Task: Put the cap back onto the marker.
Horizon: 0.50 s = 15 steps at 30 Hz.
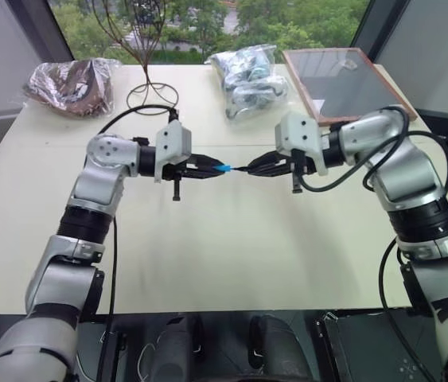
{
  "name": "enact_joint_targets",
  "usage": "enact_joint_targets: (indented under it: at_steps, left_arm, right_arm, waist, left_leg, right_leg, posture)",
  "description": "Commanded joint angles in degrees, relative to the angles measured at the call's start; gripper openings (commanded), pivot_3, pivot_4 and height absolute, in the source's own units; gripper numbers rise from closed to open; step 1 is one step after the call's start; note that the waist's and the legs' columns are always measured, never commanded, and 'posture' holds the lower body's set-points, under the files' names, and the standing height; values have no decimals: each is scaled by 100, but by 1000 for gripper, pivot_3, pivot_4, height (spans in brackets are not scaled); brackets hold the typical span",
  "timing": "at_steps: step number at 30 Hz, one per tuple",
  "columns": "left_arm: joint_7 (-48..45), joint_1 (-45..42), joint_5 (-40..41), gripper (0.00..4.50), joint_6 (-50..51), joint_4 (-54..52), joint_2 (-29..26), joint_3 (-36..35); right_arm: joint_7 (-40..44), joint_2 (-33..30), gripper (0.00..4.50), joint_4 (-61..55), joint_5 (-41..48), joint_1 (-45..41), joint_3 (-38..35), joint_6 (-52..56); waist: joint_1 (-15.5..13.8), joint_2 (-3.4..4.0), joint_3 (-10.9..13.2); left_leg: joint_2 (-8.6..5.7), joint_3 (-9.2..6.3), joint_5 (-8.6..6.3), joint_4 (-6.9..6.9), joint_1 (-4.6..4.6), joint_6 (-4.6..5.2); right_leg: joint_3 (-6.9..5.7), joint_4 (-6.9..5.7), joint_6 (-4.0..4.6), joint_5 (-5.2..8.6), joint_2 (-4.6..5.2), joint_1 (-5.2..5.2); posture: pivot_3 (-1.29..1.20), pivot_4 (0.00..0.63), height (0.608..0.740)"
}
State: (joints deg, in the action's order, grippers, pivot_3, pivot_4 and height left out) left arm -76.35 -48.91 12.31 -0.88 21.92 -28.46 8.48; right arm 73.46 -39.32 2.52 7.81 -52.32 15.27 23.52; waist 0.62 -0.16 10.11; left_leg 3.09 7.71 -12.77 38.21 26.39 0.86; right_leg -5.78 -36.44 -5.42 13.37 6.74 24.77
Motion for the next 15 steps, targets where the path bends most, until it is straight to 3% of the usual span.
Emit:
enact_joint_targets:
  at_steps: [1,15]
  left_arm:
    - [34,-106,-39,23,-118,-38,91,43]
    - [-125,-78,139,23,187,-372,-22,-69]
  right_arm:
    - [-56,80,0,-247,77,-134,-80,13]
    - [-143,120,0,-67,2,-49,-83,-3]
  waist:
    - [0,0,0]
    - [2,0,0]
  left_leg:
    - [0,0,0,0,0,0]
    - [0,0,0,0,0,0]
  right_leg:
    - [0,0,0,0,0,0]
    - [0,-1,0,0,0,0]
  posture:
    - [0,150,740]
    - [0,150,740]
